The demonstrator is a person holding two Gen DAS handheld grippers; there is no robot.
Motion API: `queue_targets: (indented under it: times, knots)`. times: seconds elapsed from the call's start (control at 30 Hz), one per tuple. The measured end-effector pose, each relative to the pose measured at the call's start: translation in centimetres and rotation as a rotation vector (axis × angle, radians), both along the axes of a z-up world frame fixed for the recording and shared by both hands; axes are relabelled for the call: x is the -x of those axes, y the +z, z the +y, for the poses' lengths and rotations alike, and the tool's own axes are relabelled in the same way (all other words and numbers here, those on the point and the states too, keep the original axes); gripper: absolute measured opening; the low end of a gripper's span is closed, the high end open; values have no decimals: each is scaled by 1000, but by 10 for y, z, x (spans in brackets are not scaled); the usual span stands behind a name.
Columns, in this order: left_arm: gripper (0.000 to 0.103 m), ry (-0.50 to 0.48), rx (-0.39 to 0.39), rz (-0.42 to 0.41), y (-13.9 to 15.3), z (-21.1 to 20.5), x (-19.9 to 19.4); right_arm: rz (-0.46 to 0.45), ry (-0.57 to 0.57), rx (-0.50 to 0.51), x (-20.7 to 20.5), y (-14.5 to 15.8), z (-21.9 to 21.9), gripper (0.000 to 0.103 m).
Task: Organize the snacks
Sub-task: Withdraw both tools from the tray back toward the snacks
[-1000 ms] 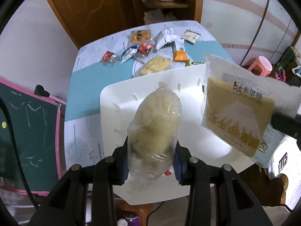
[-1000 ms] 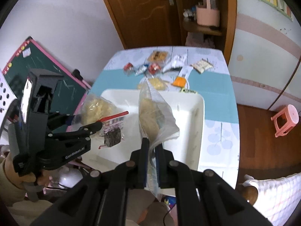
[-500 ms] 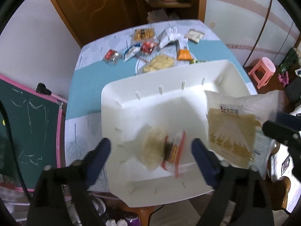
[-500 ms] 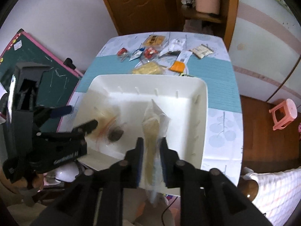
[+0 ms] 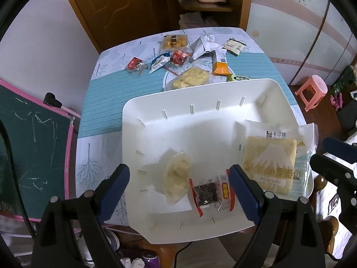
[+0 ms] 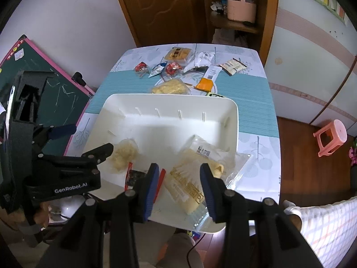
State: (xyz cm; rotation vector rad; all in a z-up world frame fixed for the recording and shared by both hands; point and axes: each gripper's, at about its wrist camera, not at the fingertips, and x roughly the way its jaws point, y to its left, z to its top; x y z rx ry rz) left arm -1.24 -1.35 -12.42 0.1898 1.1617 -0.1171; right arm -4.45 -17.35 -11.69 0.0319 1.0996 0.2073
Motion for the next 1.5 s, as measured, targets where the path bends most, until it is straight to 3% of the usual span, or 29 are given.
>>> queue_targets:
  times: [0.6, 0.9, 1.07, 1.23, 1.5]
  knots:
    - [90, 18, 6, -17, 5, 0, -4, -13, 8, 6, -4, 0, 2, 38]
    - [90, 32, 19, -96, 30, 2, -25, -61, -14, 28, -15, 11, -6, 38]
    - [90, 53, 34, -150, 48, 8, -43, -76, -32, -8, -31, 22, -14, 38]
    - [90, 47, 72, -154, 54, 15, -67, -97, -46, -20, -52, 32, -18, 38]
    - [90, -50, 40, -157, 53, 11, -113, -109, -118, -41, -102, 44, -39, 38]
